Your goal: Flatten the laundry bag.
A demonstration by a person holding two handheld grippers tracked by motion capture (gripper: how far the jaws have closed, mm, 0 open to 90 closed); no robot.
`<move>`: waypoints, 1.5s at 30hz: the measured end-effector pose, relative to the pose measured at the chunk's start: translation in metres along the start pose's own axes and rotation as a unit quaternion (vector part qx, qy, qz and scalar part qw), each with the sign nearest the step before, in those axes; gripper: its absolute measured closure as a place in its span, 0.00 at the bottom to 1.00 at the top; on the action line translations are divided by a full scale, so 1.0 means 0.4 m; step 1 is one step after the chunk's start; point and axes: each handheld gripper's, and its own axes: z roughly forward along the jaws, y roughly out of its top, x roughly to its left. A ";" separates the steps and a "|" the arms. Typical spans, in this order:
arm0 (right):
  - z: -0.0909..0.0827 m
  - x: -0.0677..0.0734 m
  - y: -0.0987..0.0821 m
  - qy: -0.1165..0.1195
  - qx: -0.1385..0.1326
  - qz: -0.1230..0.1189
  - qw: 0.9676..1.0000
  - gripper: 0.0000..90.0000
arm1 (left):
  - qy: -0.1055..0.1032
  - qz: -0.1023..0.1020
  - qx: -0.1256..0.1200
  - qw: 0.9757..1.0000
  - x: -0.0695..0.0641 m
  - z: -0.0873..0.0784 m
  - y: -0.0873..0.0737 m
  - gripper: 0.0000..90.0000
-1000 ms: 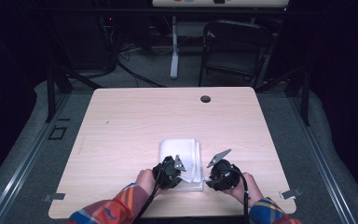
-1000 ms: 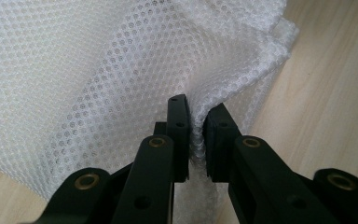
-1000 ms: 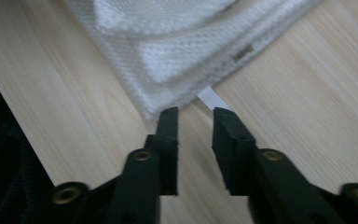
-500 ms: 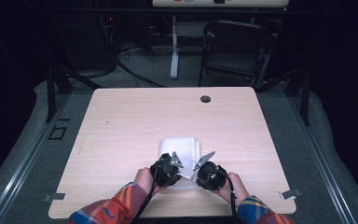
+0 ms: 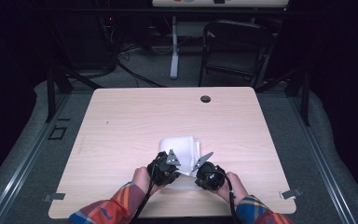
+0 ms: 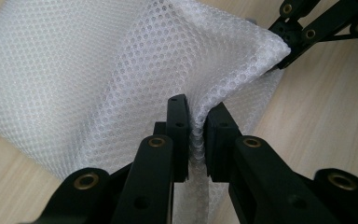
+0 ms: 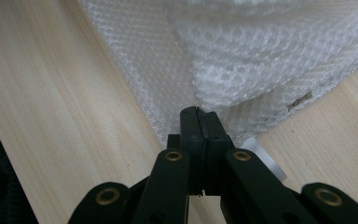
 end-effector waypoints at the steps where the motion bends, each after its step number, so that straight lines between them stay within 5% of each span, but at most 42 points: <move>1: 0.000 -0.001 -0.001 0.000 0.001 -0.004 1.000 1.00 | 0.002 -0.002 -0.003 1.000 0.001 -0.004 -0.001 0.91; 14: 0.001 0.001 0.000 -0.002 0.000 -0.006 1.000 1.00 | 0.019 -0.026 -0.027 0.999 0.021 -0.045 -0.021 0.88; 33: 0.000 -0.001 0.000 -0.001 0.002 -0.004 1.000 1.00 | 0.044 -0.051 0.000 0.998 0.054 -0.089 -0.072 0.86; 45: 0.000 -0.001 0.001 -0.002 0.003 -0.007 1.000 1.00 | 0.058 -0.084 0.012 0.995 0.088 -0.122 -0.122 0.85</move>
